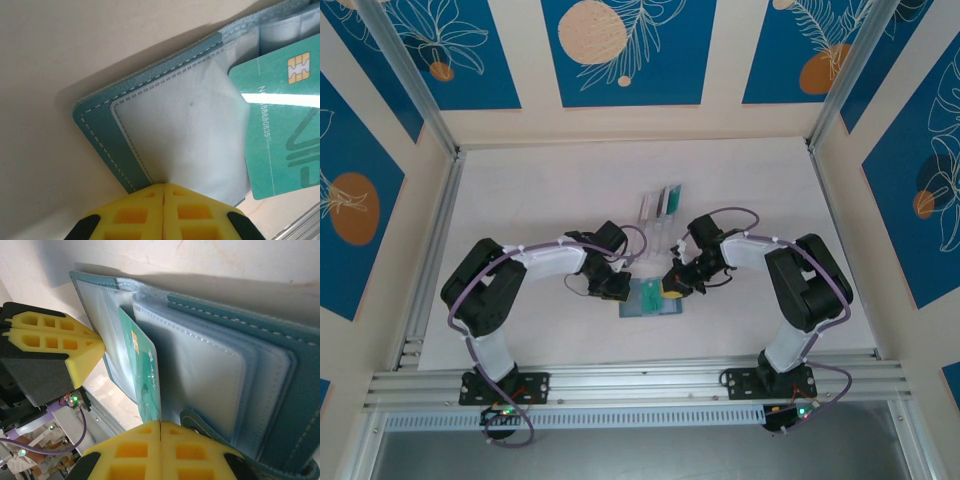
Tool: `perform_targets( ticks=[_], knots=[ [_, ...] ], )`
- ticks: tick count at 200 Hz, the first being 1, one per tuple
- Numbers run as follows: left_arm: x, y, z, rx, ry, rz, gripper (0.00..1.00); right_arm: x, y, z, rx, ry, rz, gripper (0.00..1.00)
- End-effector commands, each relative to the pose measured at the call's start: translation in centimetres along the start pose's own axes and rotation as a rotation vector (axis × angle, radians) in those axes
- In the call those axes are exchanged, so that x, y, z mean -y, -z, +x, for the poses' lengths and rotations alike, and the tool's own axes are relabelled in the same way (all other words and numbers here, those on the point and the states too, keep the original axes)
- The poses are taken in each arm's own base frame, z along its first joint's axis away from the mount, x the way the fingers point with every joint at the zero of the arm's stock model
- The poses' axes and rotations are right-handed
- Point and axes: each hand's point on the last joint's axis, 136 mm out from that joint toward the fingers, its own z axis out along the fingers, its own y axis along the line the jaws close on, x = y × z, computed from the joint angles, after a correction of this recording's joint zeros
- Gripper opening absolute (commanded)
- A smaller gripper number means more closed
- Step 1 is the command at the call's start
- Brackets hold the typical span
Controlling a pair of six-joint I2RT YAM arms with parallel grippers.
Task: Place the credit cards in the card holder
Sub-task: Insert the credit card into the card slot.
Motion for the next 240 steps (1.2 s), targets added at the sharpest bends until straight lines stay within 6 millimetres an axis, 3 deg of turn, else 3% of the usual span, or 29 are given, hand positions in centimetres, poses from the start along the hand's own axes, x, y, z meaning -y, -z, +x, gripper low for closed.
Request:
perform_targets(
  ticks=[1, 71, 167, 240],
  knots=[
    [-3.3, -1.6, 1.8, -0.065, 0.038, -0.105, 0.07, -0.3, 0.1, -0.3, -0.008, 0.018, 0.001, 0.0],
    [-3.5, -1.6, 1.9, -0.069, 0.042, -0.108, 0.07, 0.0, 0.1, -0.5, -0.015, 0.057, 0.062, 0.0],
    [-4.7, -1.5, 2.0, -0.062, 0.069, -0.123, 0.07, -0.7, 0.3, 2.1, -0.045, 0.078, 0.033, 0.0],
    [-5.3, -1.3, 2.1, -0.065, 0.066, -0.149, 0.07, -1.4, 0.3, 1.6, -0.055, 0.129, 0.017, 0.0]
  ],
)
